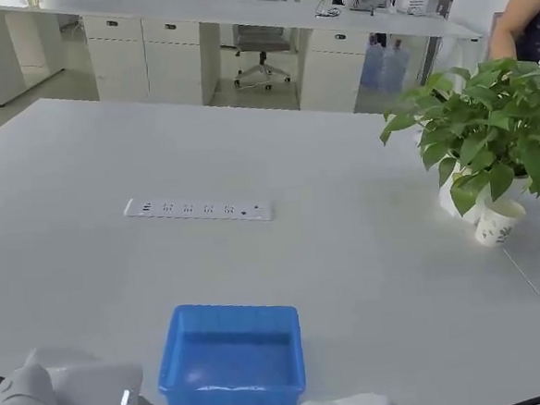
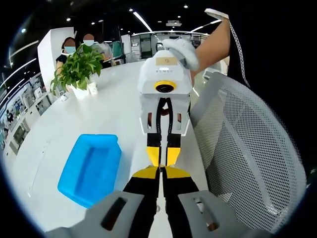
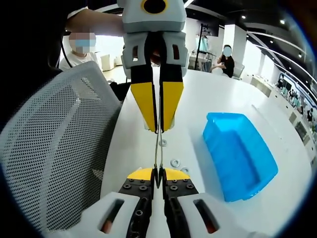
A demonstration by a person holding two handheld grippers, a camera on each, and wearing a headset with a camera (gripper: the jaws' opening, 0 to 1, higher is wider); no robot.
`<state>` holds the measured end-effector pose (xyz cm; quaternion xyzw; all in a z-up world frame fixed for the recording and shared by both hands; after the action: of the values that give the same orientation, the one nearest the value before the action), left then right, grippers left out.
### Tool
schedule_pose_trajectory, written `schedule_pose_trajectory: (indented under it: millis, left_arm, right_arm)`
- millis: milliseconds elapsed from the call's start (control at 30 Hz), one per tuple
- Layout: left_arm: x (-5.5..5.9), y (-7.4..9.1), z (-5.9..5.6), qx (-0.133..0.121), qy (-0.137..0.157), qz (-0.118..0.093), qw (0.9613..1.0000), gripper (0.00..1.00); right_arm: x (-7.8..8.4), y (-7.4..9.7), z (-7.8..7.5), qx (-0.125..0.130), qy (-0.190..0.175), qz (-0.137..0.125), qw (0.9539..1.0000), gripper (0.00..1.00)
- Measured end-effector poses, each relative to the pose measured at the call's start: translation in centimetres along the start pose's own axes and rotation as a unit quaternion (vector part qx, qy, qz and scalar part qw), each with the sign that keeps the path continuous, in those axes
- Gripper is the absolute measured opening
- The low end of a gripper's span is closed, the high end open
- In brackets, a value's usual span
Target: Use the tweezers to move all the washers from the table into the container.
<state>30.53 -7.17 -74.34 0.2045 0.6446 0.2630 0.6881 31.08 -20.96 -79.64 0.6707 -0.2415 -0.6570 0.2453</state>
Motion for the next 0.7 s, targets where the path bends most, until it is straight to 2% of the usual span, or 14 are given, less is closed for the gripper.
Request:
schedule_pose_trajectory:
  millis: [300,467,700]
  left_arm:
    - [-0.24,-0.03,0.18,-0.002,0.018,-0.030,0.9994,0.06]
    - [-0.53,0.02,0.34,-0.005,0.027,-0.048,0.9985,0.07]
    - [-0.67,-0.24,0.33,-0.004,0.024,-0.052,0.9984,0.07]
  right_arm:
    - [-0.08,0.19,0.14,0.001,-0.008,-0.018,0.9998,0.07]
    - [-0.29,0.35,0.08,0.003,-0.022,-0.039,0.9990,0.07]
    - [-0.43,0.34,0.04,0.006,-0.022,-0.043,0.9988,0.07]
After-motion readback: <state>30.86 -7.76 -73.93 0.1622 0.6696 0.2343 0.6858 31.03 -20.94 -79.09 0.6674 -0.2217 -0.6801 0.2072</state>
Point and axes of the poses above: the centre of the closed fingertips' face, and the gripper's own axes: y roughly backward along the fingers, z roughly to its left, x roughly out of its underside, the point moved 9 cm from there along y, roughly backward along the fingers, and after that the axes turned 2 degrees about -y, right-handed, at the moved point
